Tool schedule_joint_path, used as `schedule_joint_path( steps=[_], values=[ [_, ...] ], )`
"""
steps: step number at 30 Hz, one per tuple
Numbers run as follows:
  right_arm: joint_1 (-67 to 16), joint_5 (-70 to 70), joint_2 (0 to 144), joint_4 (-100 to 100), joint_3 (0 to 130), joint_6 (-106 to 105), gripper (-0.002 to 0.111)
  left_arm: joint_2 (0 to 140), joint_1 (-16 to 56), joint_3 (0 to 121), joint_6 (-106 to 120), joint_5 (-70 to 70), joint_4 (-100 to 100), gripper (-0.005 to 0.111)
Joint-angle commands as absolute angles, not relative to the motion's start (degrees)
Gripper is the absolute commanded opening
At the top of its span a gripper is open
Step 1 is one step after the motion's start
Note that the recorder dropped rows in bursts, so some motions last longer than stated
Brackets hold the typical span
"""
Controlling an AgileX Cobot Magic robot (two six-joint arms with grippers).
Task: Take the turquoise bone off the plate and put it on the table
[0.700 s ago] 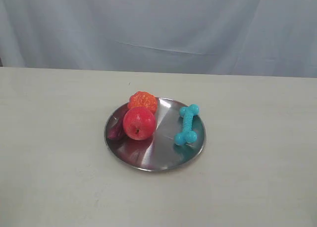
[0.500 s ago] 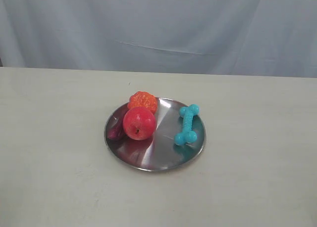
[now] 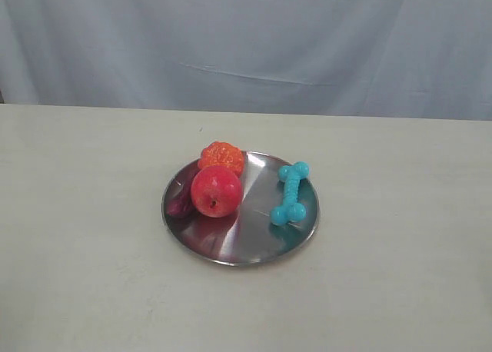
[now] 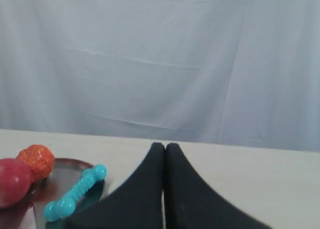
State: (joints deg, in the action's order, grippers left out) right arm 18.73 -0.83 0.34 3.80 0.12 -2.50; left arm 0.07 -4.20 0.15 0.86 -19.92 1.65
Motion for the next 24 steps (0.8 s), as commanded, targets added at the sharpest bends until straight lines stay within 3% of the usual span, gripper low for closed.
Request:
schedule_joint_path(
  steps=[1,15,24],
  values=[
    [18.47,2.20,0.00,3.52,0.00,-2.87,0.000,0.00,-4.46,0.00,0.62,-19.62,1.93,0.000],
    [18.47,36.17,0.00,8.07,0.00,27.25,0.000,0.00,-4.46,0.00,0.62,-19.62,1.93,0.000],
    [18.47,10.36,7.97,7.26,18.49,26.75,0.000,0.00,-4.46,0.00,0.62,-19.62,1.93,0.000]
  ],
)
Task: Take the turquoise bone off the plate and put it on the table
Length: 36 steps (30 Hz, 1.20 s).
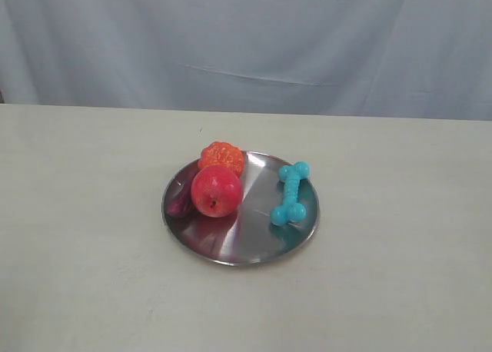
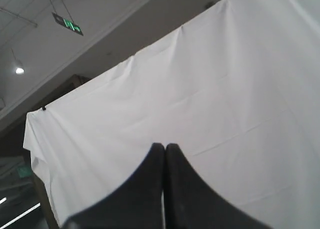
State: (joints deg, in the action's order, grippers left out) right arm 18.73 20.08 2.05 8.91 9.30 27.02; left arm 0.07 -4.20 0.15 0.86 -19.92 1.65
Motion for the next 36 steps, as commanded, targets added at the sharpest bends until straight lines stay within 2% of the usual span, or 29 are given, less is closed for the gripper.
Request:
schedule_joint_path(
  steps=[1,7,13,19,29,36],
  values=[
    [18.47,8.41,10.83,6.73,20.97,26.64,0.000,0.00,-4.46,0.00,0.62,-19.62,1.93,0.000],
    [17.05,-9.77,29.86,3.53,41.36,23.47,0.000,0.00,-4.46,0.00,0.62,-19.62,1.93,0.000],
    [13.17,-27.53,48.19,3.30,60.05,11.99,0.000,0.00,-4.46,0.00,0.62,-19.62,1.93,0.000],
    [13.00,-48.54,65.19,4.37,80.20,4.24,0.000,0.00,-4.46,0.00,0.62,-19.62,1.93,0.000],
    [13.00,-68.73,87.66,7.64,102.64,-4.17,0.000,0.00,-4.46,0.00,0.62,-19.62,1.93,0.000],
    [13.00,-69.96,98.91,7.79,107.85,-3.91,0.000,0.00,-4.46,0.00,0.62,-19.62,1.93,0.000]
  ],
)
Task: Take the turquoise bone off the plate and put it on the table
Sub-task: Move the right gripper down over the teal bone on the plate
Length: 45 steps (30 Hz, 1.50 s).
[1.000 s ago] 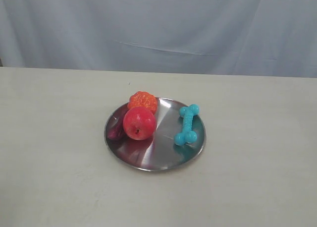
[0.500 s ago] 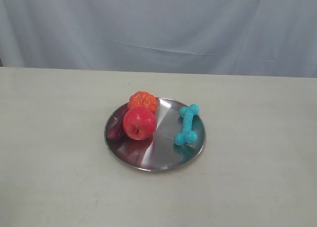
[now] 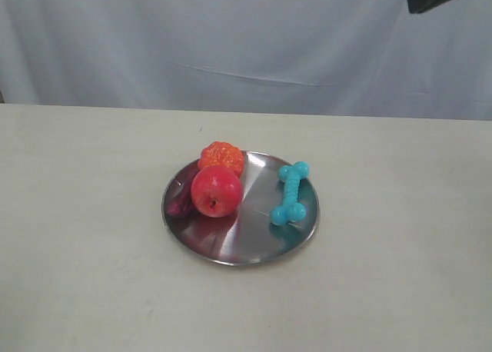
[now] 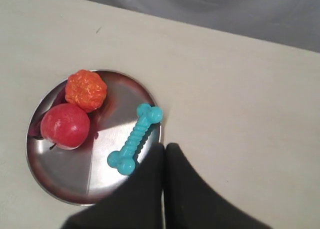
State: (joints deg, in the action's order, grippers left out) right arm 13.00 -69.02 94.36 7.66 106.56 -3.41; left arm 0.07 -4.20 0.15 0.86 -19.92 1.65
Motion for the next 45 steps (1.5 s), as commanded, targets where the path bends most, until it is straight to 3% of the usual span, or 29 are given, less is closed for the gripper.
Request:
schedule_joint_path(
  steps=[1,15,17,22,24,45],
  values=[
    [12.70,-69.96,99.90,7.79,107.85,-3.91,0.000,0.00,-4.46,0.00,0.62,-19.62,1.93,0.000],
    [5.01,-69.46,116.99,4.79,107.85,-4.29,0.002,0.00,-4.46,0.00,0.62,-19.62,1.93,0.000],
    [3.85,-69.01,119.09,2.12,107.85,-3.36,0.012,0.00,-4.46,0.00,0.62,-19.62,1.93,0.000],
    [1.84,-68.40,124.19,1.49,107.85,-1.46,0.049,0.00,-4.46,0.00,0.62,-19.62,1.93,0.000],
    [1.18,-67.09,125.52,1.61,107.85,-0.31,0.056,0.00,-4.46,0.00,0.62,-19.62,1.93,0.000],
    [0.40,-59.06,132.23,3.07,107.85,8.17,0.057,0.00,-4.46,0.00,0.62,-19.62,1.93,0.000]
  ],
)
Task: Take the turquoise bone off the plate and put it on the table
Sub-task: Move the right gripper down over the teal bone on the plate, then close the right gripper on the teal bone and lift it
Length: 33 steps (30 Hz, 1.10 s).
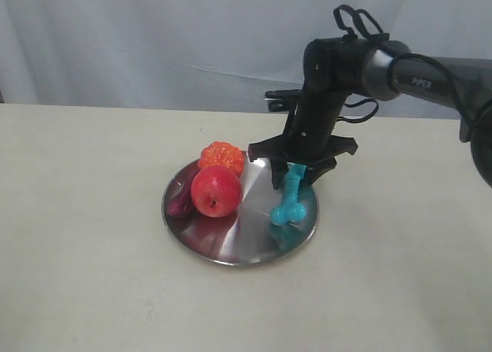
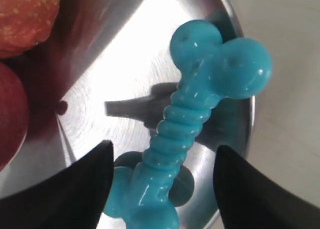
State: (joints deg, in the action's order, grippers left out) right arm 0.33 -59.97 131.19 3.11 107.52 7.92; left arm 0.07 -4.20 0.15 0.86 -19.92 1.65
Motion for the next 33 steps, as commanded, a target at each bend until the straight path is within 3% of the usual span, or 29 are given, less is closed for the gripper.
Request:
schedule_joint_path(
  steps=[1,6,15,17,20,27,33],
  values=[
    [0.40,-58.78,132.53,3.07,107.85,8.17,0.056,0.00,-4.46,0.00,0.62,-19.62,1.93,0.000],
    [0.40,-58.42,133.23,3.07,107.85,8.17,0.041,0.00,-4.46,0.00,0.62,-19.62,1.93,0.000],
    [0.40,-57.79,134.94,3.07,107.85,7.71,0.045,0.00,-4.46,0.00,0.62,-19.62,1.93,0.000],
    [0.40,-57.48,134.94,3.07,107.85,7.49,0.033,0.00,-4.46,0.00,0.62,-19.62,1.93,0.000],
    [0.40,-57.75,134.26,3.07,107.85,6.22,0.000,0.00,-4.46,0.00,0.62,-19.62,1.93,0.000],
    [1.03,-60.62,121.05,2.35,107.94,4.43,0.000,0.00,-4.46,0.00,0.62,-19.62,1.93,0.000],
    [8.29,-65.25,106.02,2.07,108.19,3.59,0.000,0.00,-4.46,0.00,0.62,-19.62,1.93,0.000]
  ],
)
